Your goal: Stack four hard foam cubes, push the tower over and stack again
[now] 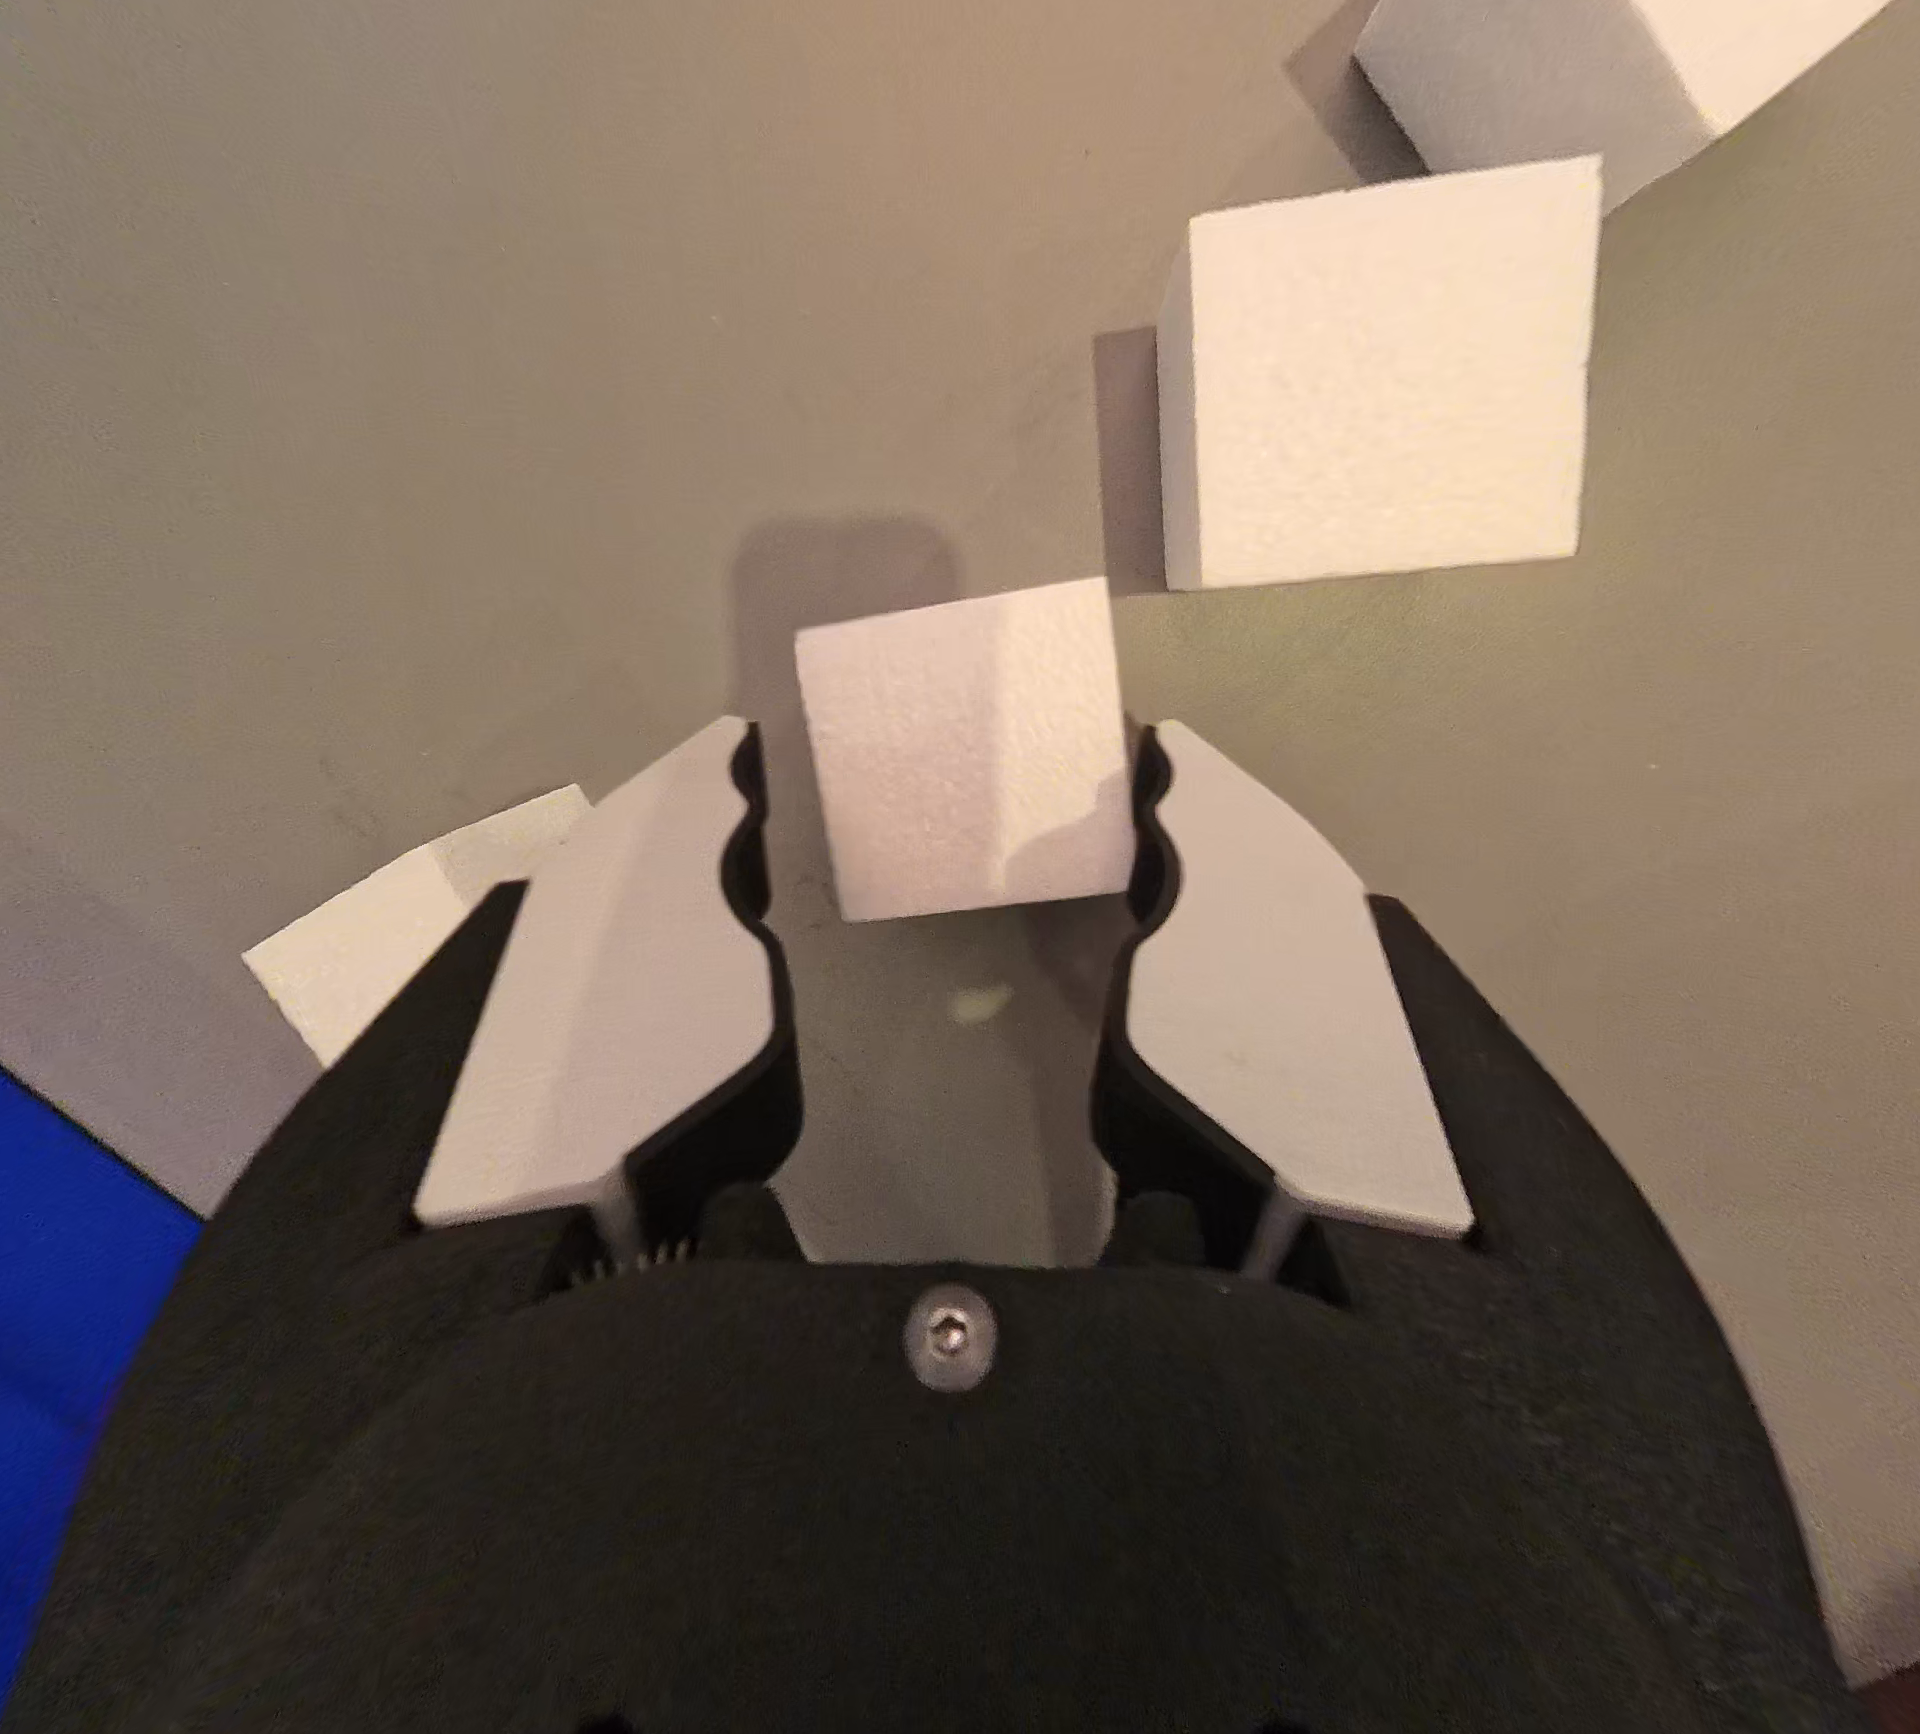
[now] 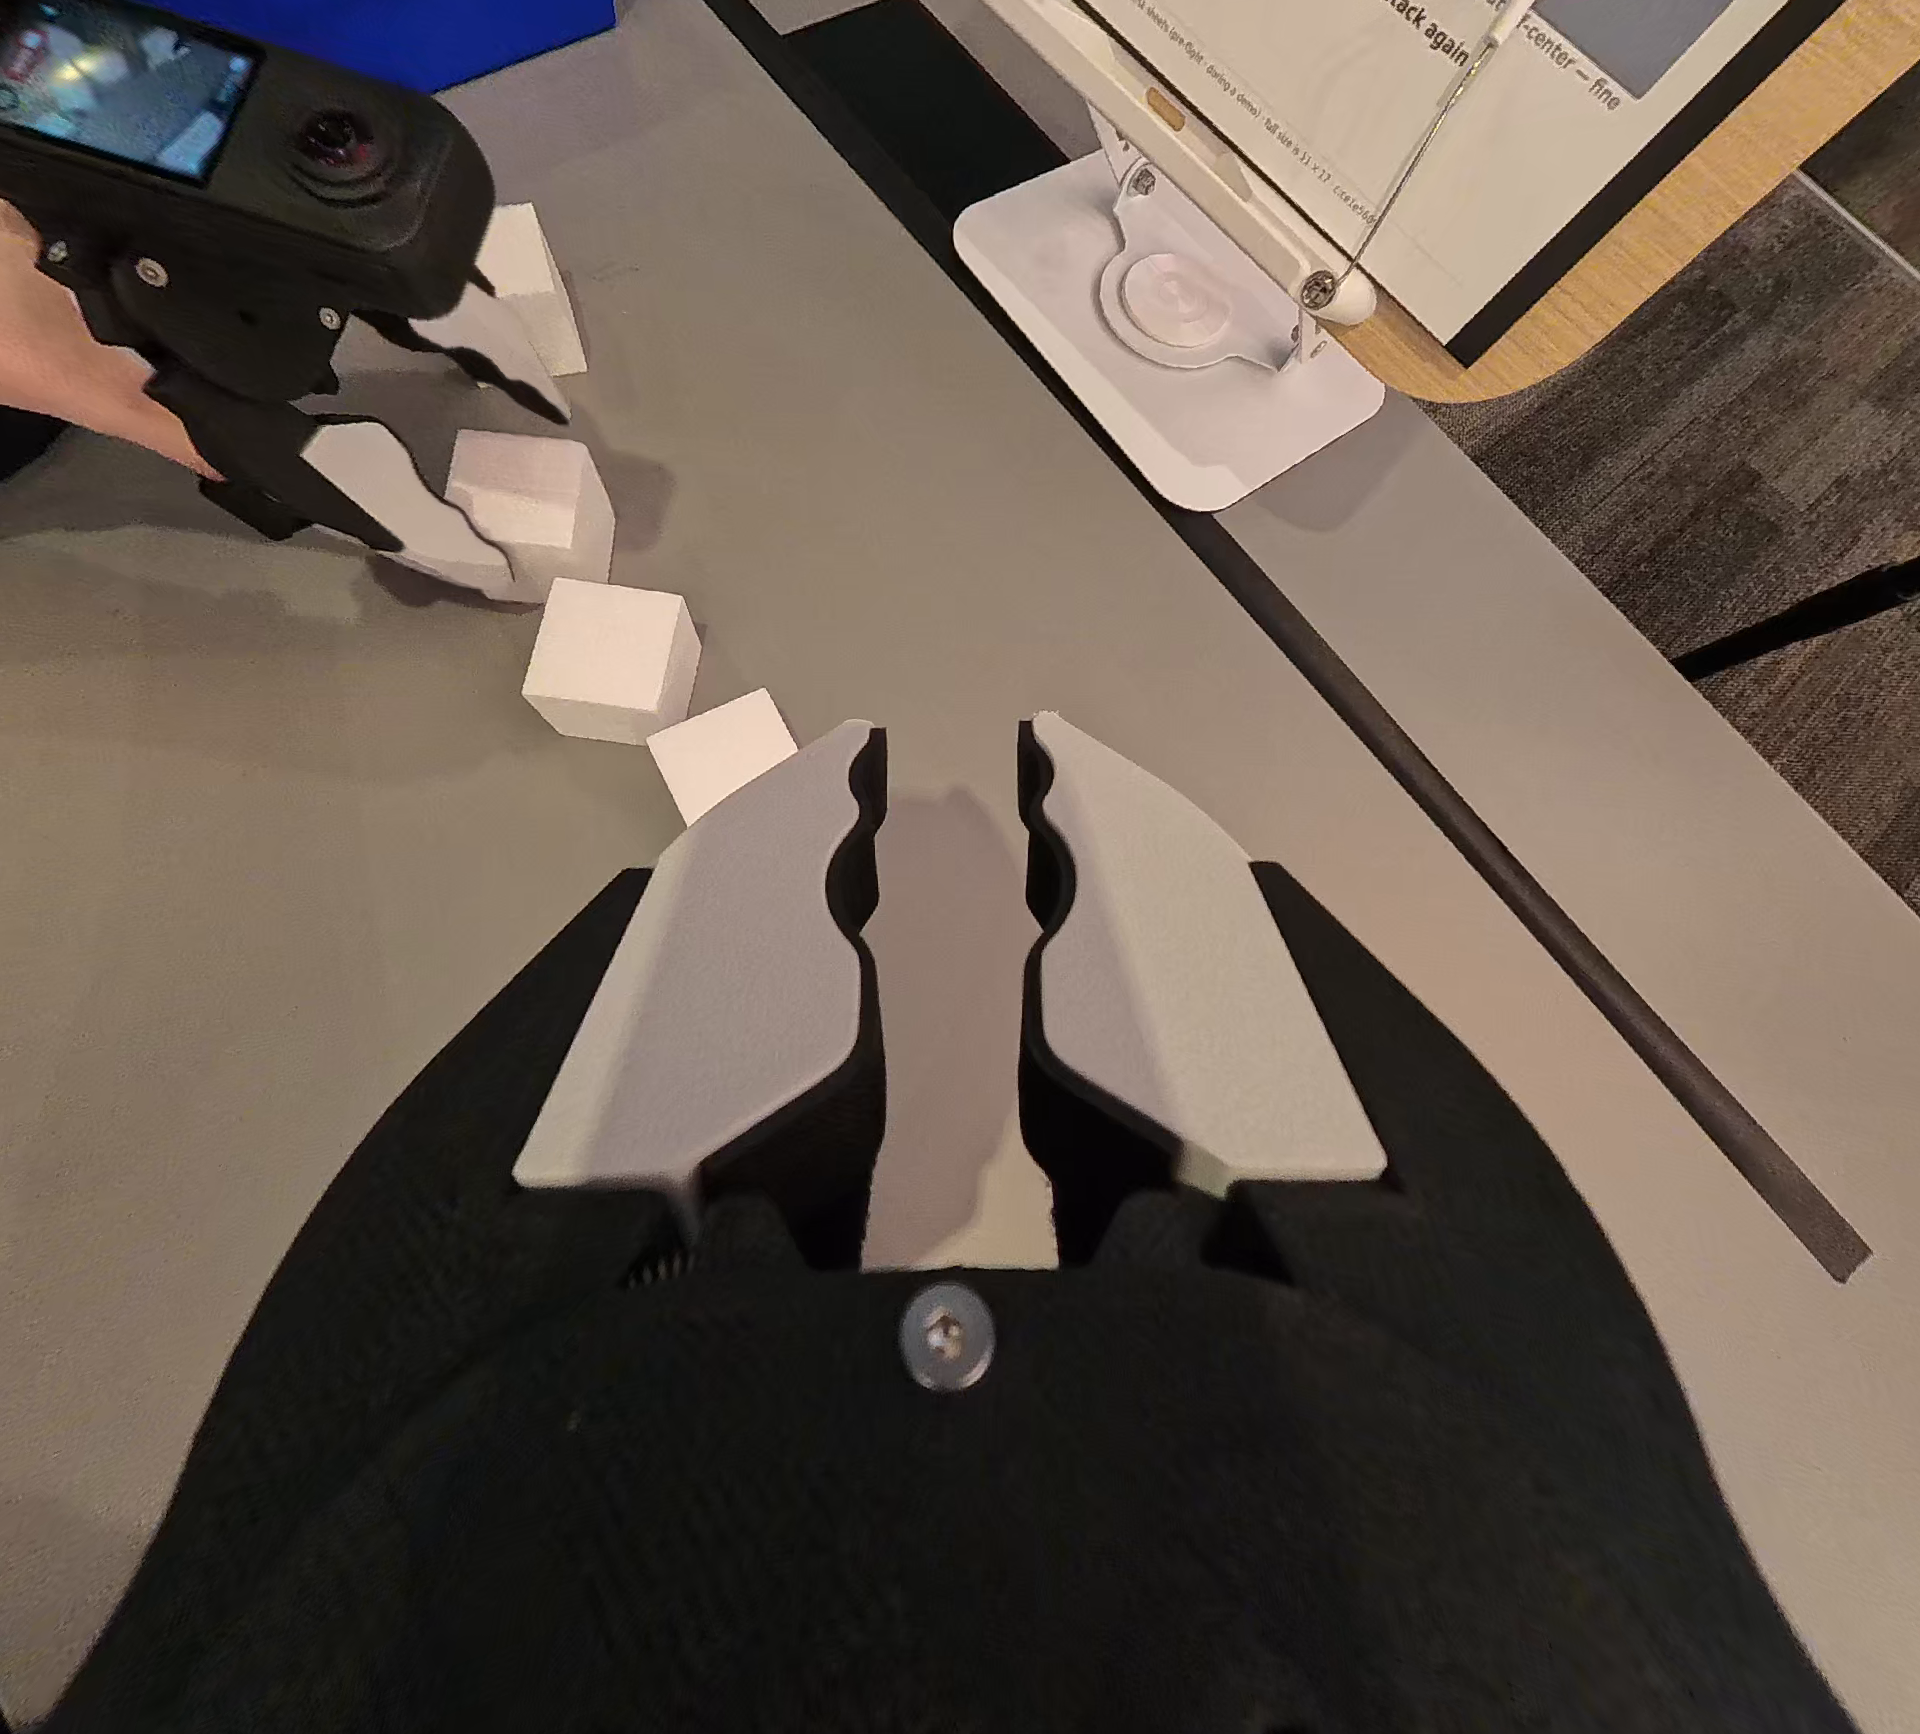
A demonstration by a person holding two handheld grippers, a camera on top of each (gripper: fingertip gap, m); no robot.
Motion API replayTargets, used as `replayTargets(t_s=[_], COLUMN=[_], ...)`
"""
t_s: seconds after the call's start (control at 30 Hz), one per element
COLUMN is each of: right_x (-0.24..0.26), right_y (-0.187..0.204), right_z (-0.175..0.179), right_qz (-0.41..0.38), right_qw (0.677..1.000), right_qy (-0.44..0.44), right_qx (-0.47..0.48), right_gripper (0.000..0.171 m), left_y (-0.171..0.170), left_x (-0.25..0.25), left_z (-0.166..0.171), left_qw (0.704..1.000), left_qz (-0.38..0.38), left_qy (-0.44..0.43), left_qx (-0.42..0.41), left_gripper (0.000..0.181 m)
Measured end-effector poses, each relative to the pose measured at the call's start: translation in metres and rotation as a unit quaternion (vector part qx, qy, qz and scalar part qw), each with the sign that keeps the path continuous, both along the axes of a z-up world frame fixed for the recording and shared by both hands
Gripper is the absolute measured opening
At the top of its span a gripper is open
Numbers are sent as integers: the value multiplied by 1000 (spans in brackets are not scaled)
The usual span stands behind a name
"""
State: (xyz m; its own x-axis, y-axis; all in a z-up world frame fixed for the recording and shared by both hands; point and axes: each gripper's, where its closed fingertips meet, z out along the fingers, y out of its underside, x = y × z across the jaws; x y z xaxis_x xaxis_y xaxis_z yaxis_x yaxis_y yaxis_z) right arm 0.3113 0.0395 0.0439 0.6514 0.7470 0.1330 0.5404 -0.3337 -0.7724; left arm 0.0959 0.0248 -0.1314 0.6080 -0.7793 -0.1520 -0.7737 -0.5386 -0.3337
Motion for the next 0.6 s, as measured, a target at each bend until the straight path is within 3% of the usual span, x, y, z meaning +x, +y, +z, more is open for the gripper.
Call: replayTargets(t_s=[0.03,0.2,0.43,0.6], right_x=[0,5,13,10], right_y=[0,0,3,2], right_z=[0,3,5,2], right_qz=[1,0,-12,-7], right_qw=[1000,1000,1000,1000], right_qy=[0,3,13,7], right_qx=[0,4,2,-2], right_gripper=[25,25,25,25], left_y=[-1,3,-7,-15], left_x=[-2,-9,35,63], left_z=[-2,11,81,79], left_qw=[1000,1000,985,988], left_qz=[-5,-13,-27,-40], left_qy=[6,3,-163,-132], left_qx=[-4,1,46,64], left_gripper=[58,58,58,58])
